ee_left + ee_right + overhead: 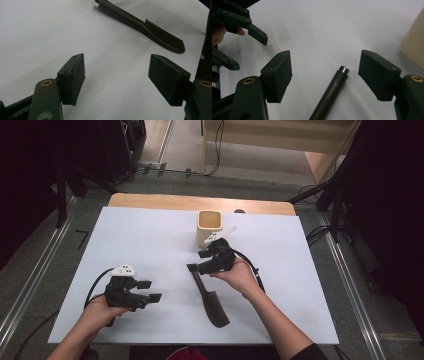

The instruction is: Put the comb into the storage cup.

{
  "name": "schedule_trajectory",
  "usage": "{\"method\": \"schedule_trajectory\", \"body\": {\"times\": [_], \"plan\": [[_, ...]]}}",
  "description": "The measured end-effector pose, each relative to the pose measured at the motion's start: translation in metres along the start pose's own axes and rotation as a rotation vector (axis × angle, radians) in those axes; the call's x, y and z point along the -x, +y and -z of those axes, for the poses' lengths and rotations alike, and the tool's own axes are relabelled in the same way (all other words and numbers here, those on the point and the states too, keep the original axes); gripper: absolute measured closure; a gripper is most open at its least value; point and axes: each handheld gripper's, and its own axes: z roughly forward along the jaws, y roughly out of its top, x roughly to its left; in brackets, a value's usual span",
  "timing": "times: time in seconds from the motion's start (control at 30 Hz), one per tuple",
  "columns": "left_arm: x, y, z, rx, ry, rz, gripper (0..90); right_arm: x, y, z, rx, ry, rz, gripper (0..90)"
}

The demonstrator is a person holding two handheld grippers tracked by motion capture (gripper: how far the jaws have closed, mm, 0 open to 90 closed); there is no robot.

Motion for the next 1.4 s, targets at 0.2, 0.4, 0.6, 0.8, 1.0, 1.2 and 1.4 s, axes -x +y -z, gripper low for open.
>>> {"method": "schedule_trajectory", "body": {"times": [0.2, 0.4, 0.6, 0.8, 1.0, 1.2, 1.4], "plan": [[0.0, 0.0, 0.001, -0.003, 0.002, -0.002, 30.8, -0.001, 0.004, -0.01, -0.006, 0.012, 0.001, 27.6], [0.0, 0.0, 0.001, -0.002, 0.001, -0.004, 30.8, -0.003, 0.003, -0.017, -0.036, 0.002, 0.002, 45.2], [-0.001, 0.0, 0.001, -0.001, 0.001, -0.005, 30.8, -0.006, -0.002, -0.028, -0.066, 0.013, -0.011, 69.0], [0.0, 0.0, 0.001, 0.004, -0.001, -0.005, 30.8, -0.012, -0.007, -0.038, -0.093, 0.023, 0.017, 87.7], [0.0, 0.0, 0.001, 0.001, 0.0, -0.006, 30.8, -0.011, -0.01, -0.047, -0.131, 0.02, 0.016, 87.7], [0.0, 0.0, 0.0, 0.004, -0.002, -0.007, 30.8, -0.005, -0.015, -0.051, -0.146, 0.013, 0.006, 87.7], [0.0, 0.0, 0.0, 0.004, -0.002, -0.006, 30.8, -0.002, -0.021, -0.056, -0.169, -0.005, -0.01, 87.7]]}}
